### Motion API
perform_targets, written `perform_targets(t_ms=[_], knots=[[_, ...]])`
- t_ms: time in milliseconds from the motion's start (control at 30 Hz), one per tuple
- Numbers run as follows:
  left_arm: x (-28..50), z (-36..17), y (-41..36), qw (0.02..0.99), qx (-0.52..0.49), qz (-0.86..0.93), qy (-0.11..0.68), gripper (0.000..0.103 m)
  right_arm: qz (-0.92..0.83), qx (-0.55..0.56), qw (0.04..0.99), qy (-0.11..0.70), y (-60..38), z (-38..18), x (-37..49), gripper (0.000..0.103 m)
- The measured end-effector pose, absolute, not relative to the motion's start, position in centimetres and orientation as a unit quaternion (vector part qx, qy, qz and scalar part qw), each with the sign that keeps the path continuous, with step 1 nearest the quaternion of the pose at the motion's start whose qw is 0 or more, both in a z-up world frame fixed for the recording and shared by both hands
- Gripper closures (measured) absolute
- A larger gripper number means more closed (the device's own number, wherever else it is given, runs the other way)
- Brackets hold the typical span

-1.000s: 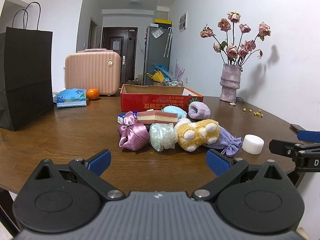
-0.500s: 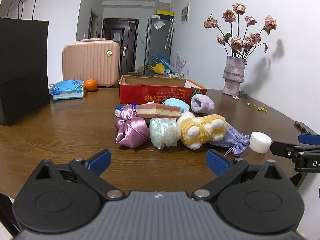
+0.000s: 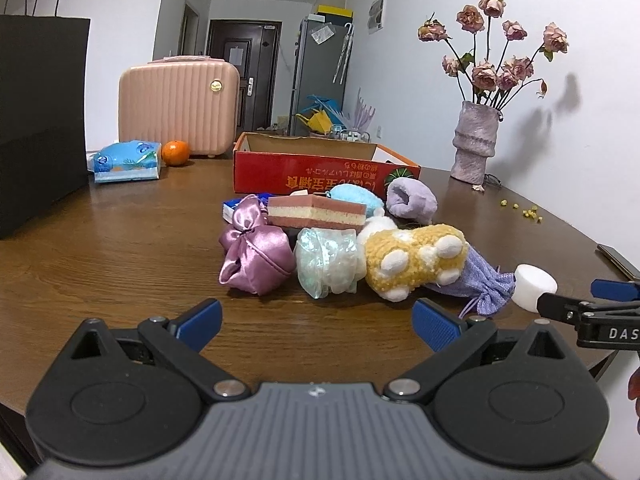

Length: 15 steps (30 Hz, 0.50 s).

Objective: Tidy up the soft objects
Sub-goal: 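Reach the right gripper to the white round sponge puff and grasp it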

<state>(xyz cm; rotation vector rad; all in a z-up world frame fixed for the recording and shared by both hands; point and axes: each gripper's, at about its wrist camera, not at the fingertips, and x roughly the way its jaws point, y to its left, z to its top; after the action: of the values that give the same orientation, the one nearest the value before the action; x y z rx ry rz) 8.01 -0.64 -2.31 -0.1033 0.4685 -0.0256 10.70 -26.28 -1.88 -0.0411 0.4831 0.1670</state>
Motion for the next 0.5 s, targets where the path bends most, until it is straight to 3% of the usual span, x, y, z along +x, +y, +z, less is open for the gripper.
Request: perform_targets(t_ms=[500], knots=[[11.0, -3.1, -1.7, 0.966, -0.049, -0.011, 0.255, 0.0, 0.061, -0.016, 0.961, 0.269, -29.0, -4.1, 16.6, 0.024]])
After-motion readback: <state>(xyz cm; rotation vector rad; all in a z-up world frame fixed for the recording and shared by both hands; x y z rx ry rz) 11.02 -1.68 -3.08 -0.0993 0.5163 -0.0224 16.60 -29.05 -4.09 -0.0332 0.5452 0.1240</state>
